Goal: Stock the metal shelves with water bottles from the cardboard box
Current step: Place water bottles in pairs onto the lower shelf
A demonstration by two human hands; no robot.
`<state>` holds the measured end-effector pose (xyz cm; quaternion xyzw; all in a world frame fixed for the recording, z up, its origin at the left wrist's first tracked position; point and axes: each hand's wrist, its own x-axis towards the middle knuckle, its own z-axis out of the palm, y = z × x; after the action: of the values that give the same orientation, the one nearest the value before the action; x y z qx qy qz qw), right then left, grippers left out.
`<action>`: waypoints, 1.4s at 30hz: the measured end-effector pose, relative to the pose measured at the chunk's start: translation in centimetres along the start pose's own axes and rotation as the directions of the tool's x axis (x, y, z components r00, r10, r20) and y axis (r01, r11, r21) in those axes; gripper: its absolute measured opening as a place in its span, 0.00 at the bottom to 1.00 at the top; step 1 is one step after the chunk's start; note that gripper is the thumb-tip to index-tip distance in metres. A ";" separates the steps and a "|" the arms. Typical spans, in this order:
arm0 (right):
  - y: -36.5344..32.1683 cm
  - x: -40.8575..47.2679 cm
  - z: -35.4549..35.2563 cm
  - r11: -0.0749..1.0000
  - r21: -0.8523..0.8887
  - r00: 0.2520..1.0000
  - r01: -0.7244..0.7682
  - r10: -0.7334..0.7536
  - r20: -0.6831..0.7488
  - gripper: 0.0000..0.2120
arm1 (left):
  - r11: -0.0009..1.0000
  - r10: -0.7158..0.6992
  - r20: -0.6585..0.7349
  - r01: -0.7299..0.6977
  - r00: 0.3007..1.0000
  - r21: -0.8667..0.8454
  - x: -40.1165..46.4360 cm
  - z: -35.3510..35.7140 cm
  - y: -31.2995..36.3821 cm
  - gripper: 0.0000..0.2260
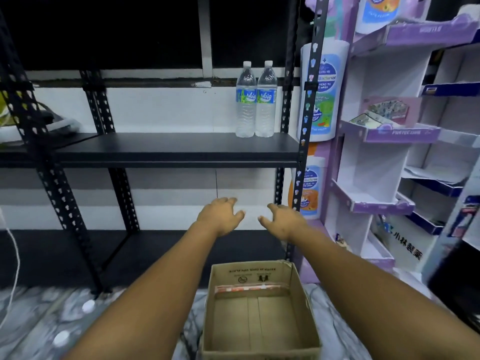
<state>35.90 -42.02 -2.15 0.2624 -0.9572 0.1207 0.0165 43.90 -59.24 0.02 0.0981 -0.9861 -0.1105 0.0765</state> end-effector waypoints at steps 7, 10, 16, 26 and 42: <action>-1.5 -2.3 5.2 0.995 0.099 0.998 0.019 -0.025 0.059 0.31 | 0.994 -0.063 0.025 0.065 0.998 -0.090 -4.2 4.3 -2.7 0.26; -2.7 -3.0 7.9 0.989 0.145 0.993 0.037 -0.053 0.103 0.31 | 0.990 -0.106 0.032 0.108 0.994 -0.091 -6.1 6.3 -4.6 0.26; -6.0 -4.2 13.3 0.975 0.214 0.974 0.064 -0.108 0.199 0.30 | 0.971 -0.206 0.067 0.213 0.976 -0.111 -9.6 10.5 -8.9 0.26; -11.9 -6.2 20.6 0.941 0.296 0.924 0.164 -0.252 0.288 0.29 | 0.897 -0.381 0.058 0.384 0.923 -0.218 -16.4 14.6 -15.3 0.34; -20.0 -12.6 28.6 0.816 0.487 0.764 0.311 -0.519 0.382 0.30 | 0.735 -0.627 -0.028 0.579 0.778 -0.354 -30.1 18.9 -19.3 0.36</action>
<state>57.80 -59.30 -26.59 0.4919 -0.7986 0.2325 -0.2573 73.22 -67.51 -26.60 0.4067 -0.8599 -0.2828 0.1233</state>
